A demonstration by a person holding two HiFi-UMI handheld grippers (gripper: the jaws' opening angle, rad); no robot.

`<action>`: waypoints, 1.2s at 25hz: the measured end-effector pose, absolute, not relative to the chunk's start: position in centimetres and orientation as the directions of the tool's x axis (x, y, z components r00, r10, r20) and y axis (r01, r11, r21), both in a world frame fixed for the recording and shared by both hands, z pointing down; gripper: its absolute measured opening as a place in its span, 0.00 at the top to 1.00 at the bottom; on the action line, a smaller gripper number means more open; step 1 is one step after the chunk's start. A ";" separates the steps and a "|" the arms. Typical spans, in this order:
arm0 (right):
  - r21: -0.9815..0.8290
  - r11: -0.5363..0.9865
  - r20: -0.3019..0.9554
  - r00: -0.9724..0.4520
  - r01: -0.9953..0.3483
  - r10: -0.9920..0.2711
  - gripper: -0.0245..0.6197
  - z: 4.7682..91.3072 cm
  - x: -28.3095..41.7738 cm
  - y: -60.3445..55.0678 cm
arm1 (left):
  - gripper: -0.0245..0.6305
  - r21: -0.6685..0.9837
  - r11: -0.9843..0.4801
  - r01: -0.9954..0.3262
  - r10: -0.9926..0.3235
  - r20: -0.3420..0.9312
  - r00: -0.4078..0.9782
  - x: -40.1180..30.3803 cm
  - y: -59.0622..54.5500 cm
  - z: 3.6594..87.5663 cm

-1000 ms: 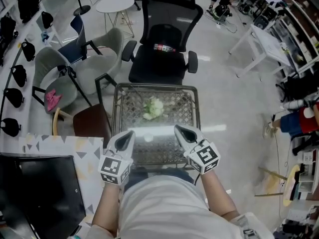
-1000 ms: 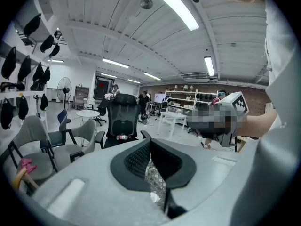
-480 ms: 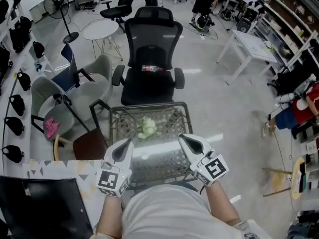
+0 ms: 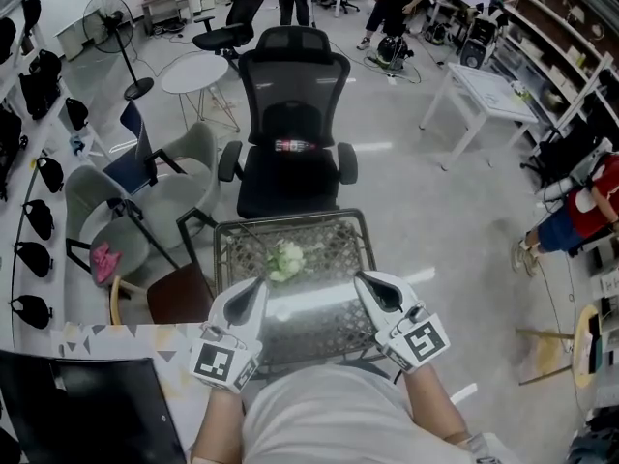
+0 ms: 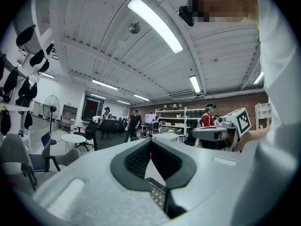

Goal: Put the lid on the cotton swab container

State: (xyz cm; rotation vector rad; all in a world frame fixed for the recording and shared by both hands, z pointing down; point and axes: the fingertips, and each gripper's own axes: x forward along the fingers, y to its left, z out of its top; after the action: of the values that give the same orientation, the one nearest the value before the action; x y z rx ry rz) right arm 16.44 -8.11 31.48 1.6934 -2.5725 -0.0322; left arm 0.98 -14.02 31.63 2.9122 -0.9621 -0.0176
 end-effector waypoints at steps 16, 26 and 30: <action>0.056 0.380 0.066 -0.377 -0.923 -0.924 0.96 32.1 17.1 -8.5 | 0.95 0.052 -0.797 -0.602 -0.599 0.058 0.799 2.0 -14.0 32.6; 0.083 0.382 0.080 -0.376 -0.920 -0.923 0.96 32.4 17.0 -7.9 | 0.95 0.047 -0.796 -0.603 -0.599 0.077 0.797 2.2 -13.5 33.0; 0.082 0.386 0.081 -0.380 -0.919 -0.921 0.96 33.0 17.0 -7.8 | 0.95 0.050 -0.800 -0.598 -0.594 0.072 0.801 2.6 -13.3 33.2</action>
State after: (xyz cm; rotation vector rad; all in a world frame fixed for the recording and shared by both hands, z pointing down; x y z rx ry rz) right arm 16.96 -7.79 32.99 1.6802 -2.5196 -0.0360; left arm 2.56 -13.32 33.17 2.9149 -0.9653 0.0807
